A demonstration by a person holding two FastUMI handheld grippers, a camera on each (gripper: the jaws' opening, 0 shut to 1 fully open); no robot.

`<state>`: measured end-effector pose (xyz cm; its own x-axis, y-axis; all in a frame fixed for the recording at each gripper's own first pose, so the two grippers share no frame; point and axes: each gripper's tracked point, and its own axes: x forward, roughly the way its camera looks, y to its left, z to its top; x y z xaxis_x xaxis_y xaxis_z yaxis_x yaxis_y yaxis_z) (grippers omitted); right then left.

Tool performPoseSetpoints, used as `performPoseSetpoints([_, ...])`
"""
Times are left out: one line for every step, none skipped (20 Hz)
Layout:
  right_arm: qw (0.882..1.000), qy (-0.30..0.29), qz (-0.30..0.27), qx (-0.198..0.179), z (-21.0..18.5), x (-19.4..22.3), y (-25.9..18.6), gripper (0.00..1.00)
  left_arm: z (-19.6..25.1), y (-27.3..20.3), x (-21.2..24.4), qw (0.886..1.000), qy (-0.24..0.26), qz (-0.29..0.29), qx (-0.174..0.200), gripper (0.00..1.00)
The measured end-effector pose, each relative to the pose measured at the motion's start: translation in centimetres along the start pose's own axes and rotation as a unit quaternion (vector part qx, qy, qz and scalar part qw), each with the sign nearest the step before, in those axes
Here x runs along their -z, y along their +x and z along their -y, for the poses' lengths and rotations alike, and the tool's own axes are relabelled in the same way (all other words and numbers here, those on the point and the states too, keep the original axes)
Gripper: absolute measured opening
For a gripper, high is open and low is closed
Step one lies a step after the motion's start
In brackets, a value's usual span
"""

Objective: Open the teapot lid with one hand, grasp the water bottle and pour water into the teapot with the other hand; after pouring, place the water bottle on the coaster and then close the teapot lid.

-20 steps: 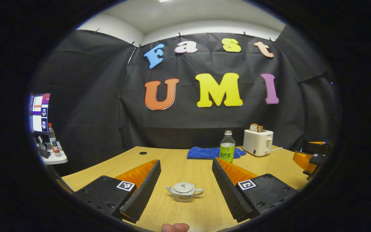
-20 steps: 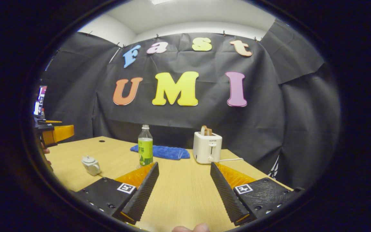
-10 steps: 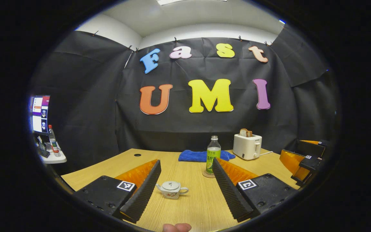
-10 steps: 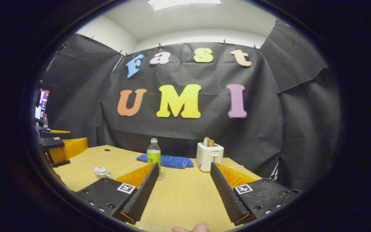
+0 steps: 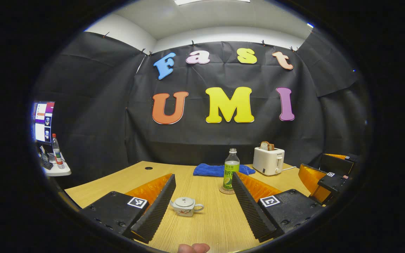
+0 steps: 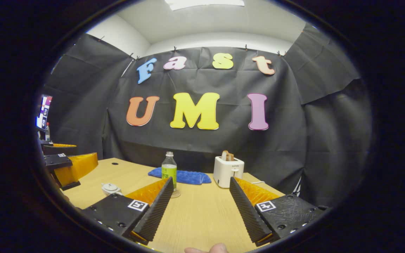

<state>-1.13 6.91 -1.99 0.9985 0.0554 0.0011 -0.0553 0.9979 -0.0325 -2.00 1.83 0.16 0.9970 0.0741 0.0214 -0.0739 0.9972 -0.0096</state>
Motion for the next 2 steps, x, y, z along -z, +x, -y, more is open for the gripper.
performPoseSetpoints([1.0, -0.001, -0.001, -0.001, -0.21, 0.05, 0.09, 0.97, -0.14, 0.02, 0.1, 1.0, 0.0, 0.0, -0.001, 1.0])
performPoseSetpoints([1.0, -0.004, -0.001, -0.001, -0.34, 0.03, 0.14, 0.95, -0.18, 0.06, 0.18, 1.0, -0.001, -0.001, -0.001, 1.0])
